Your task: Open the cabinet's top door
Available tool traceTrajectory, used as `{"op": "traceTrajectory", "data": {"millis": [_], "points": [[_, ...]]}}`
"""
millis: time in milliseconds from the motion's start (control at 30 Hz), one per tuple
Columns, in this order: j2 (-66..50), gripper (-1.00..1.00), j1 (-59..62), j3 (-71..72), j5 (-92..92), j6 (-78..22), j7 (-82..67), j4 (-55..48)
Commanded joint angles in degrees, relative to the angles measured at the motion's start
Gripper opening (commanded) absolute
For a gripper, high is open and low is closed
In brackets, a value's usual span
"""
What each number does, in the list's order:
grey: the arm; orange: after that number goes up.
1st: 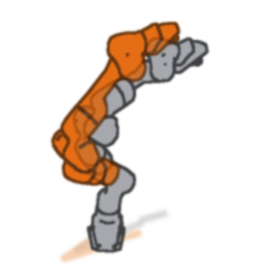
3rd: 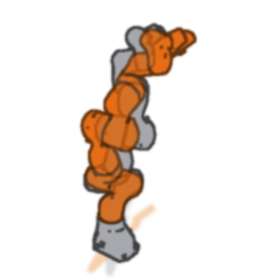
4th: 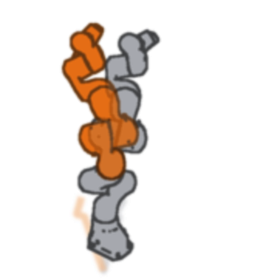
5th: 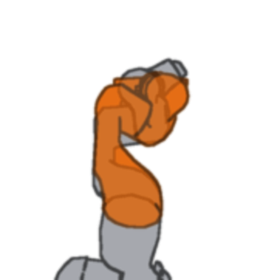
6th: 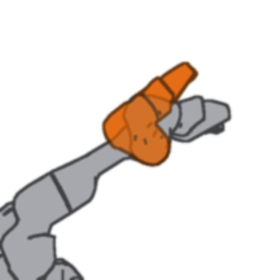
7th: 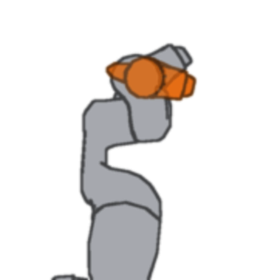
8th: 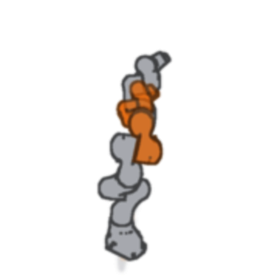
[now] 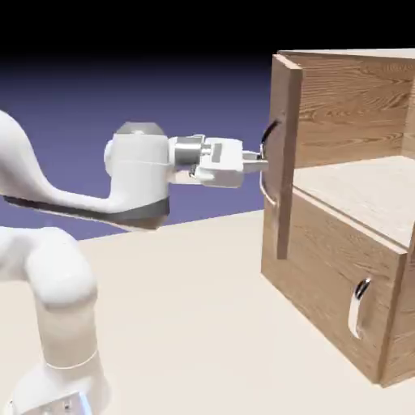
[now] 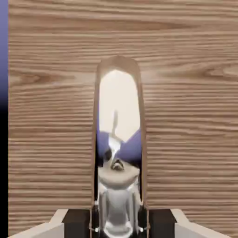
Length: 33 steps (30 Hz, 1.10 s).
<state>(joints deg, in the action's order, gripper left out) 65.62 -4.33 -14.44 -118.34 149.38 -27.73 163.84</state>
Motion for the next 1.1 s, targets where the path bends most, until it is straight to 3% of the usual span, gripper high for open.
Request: {"op": "traceTrajectory", "data": {"millis": [0, 300, 567, 833, 1067], "points": [[1.3, -1.00, 0.7, 1.6, 2.6, -0.5, -1.2, 1.0], [12.6, -1.00, 1.7, 15.0, 25.0, -8.7, -12.2, 7.6], [18.8, -1.00, -3.7, 30.1, 44.7, -22.1, -18.6, 9.3], [17.3, -1.00, -7.5, 46.7, 61.4, -37.2, -19.9, 5.0], [11.7, -1.00, -4.2, 61.2, 74.0, -51.1, -19.2, -4.8]]}}
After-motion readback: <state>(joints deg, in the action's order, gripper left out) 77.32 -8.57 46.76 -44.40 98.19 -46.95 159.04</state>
